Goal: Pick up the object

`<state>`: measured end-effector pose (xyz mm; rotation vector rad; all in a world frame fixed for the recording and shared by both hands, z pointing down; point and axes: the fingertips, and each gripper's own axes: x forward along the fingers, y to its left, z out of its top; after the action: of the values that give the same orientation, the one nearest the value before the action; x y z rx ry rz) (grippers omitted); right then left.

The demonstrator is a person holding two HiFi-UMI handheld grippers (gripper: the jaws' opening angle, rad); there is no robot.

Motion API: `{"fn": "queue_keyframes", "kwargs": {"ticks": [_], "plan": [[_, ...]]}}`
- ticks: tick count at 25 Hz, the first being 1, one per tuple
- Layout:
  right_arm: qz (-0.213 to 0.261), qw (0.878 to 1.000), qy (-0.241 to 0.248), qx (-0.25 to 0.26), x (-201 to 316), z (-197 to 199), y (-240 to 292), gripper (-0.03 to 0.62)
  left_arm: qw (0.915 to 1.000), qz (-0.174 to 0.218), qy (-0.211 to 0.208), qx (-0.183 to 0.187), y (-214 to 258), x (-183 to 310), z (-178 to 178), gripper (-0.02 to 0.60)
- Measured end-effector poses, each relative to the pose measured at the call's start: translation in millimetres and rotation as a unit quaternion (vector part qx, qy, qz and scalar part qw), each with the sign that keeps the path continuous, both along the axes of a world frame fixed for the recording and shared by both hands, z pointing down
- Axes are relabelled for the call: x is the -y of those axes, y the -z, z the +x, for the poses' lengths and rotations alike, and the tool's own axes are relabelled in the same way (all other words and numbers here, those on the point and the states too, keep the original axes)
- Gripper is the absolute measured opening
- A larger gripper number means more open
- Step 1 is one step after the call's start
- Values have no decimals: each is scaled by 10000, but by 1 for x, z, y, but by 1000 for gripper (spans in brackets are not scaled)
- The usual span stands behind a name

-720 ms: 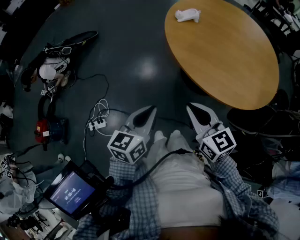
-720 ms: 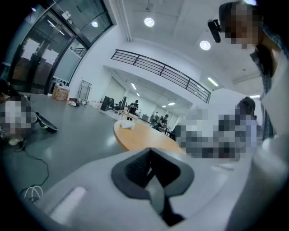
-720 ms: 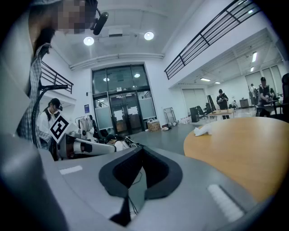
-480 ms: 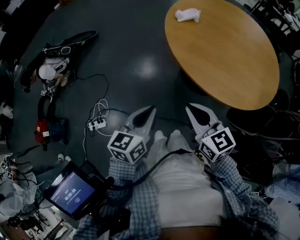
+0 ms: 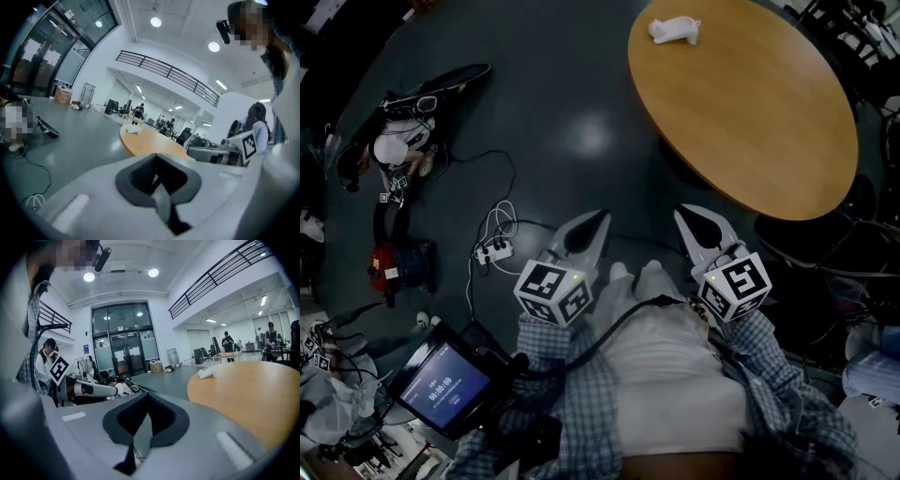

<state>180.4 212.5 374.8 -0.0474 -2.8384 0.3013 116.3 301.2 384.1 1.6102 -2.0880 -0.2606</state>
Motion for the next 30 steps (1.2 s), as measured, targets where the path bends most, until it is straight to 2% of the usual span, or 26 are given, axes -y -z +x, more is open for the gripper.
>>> {"fn": "queue_keyframes", "kwargs": {"ticks": [9, 15, 19, 24, 30], "plan": [[178, 9993, -315, -83, -3, -13, 0, 6, 10000, 65, -69, -14, -3, -15, -26, 3], [172, 9983, -515, -217, 13, -23, -7, 6, 10000, -45, -58, -53, -9, -10, -49, 3], [195, 9977, -591, -265, 24, -26, -9, 6, 10000, 43, 10, -40, -6, -8, -56, 3], [174, 9985, -472, -216, 41, -45, -15, 6, 9999, 2, 146, -80, -14, 4, -71, 3], [106, 9994, -314, -138, 51, -74, -25, 6, 9999, -127, 65, 26, -24, 23, -84, 3]]}}
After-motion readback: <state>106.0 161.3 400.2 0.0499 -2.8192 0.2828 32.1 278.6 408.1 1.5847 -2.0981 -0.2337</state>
